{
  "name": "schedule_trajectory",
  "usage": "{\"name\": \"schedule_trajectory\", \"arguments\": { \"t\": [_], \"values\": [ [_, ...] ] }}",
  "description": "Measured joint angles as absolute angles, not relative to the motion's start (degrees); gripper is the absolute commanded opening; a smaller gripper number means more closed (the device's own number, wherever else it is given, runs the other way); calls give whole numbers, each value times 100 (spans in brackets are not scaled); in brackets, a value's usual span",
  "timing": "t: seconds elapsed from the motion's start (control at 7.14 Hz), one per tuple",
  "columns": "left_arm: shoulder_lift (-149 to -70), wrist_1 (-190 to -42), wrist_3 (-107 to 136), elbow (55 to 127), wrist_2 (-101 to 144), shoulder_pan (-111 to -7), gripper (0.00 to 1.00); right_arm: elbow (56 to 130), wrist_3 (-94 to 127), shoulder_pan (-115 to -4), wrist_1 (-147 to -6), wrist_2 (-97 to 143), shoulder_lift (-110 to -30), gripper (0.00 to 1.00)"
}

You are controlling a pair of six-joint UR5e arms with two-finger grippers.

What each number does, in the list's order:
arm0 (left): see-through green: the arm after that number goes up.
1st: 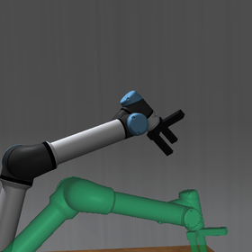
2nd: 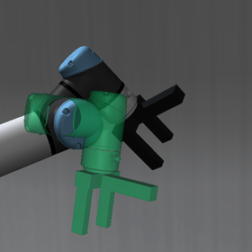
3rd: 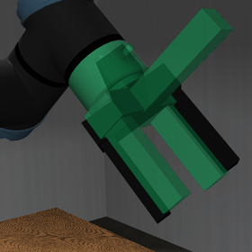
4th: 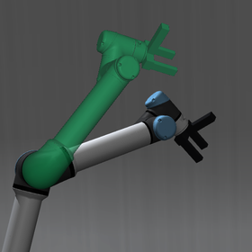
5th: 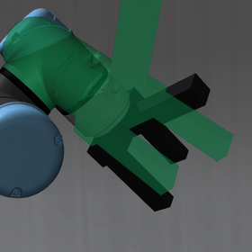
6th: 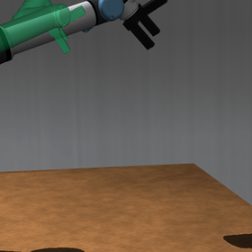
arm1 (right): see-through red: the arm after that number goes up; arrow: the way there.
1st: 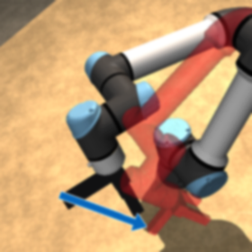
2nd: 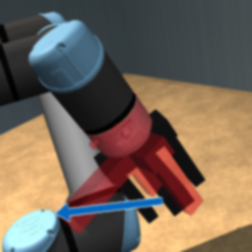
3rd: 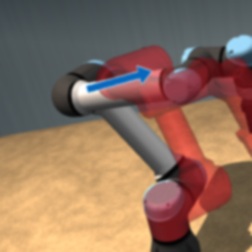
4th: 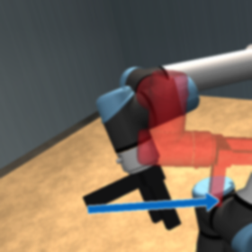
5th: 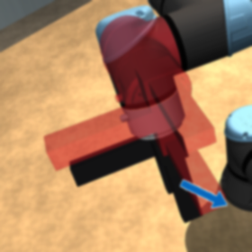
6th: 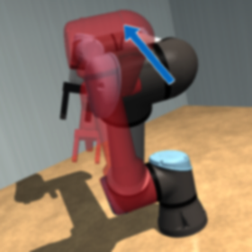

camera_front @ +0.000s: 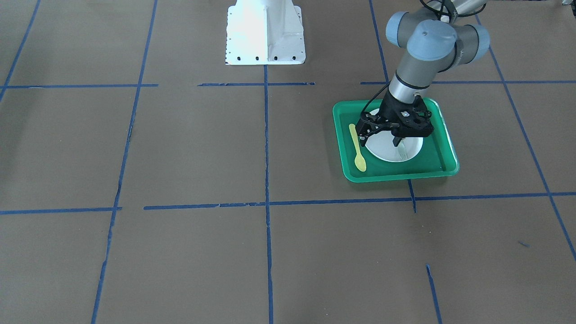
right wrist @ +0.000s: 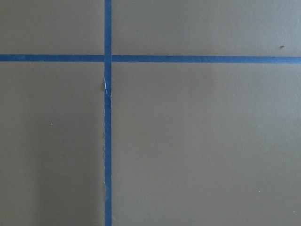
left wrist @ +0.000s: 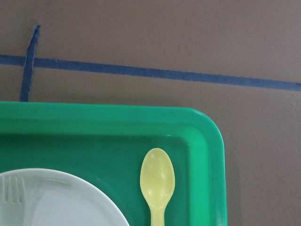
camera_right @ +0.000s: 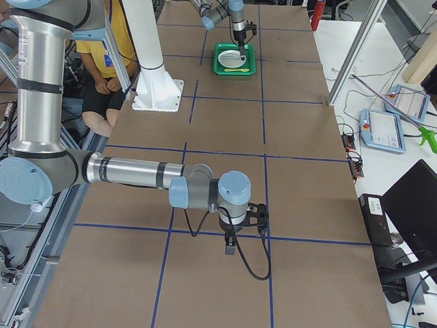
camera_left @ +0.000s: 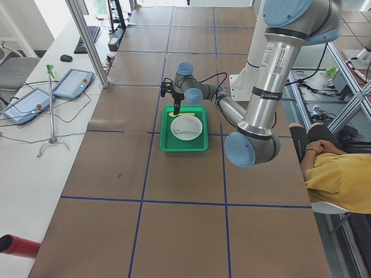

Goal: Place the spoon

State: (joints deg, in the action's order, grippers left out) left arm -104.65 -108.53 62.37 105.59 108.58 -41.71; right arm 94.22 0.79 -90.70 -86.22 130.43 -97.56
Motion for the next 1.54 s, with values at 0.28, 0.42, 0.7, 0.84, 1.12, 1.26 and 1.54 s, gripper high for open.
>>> {"name": "schedule_trajectory", "arguments": {
  "t": [0.28,0.42,0.7,0.84,1.12,1.26,1.54],
  "values": [
    [-9624,-10853,4353,10658,11517,-5232,100,9422,79,-9070,-8622,13043,-9756,100],
    [-9137,-10849,3119,10644,11839,-5923,100,9422,79,-9070,-8622,13043,-9756,100],
    [-8326,-10776,1098,10415,12364,-7504,100,9422,79,-9070,-8619,13043,-9756,100],
    [-8095,-10586,260,10230,12681,-8228,100,9422,79,-9070,-8620,13043,-9756,100],
    [-7970,-9865,-988,10044,12901,-9138,100,9422,79,-9070,-8622,13043,-9756,100],
    [-7926,-9599,-1294,10011,12922,-9292,100,9422,79,-9070,-8622,13043,-9756,100],
    [-7852,-9423,-1421,9922,12943,-9361,100,9422,78,-9070,-8622,13043,-9756,100]
  ]
}}
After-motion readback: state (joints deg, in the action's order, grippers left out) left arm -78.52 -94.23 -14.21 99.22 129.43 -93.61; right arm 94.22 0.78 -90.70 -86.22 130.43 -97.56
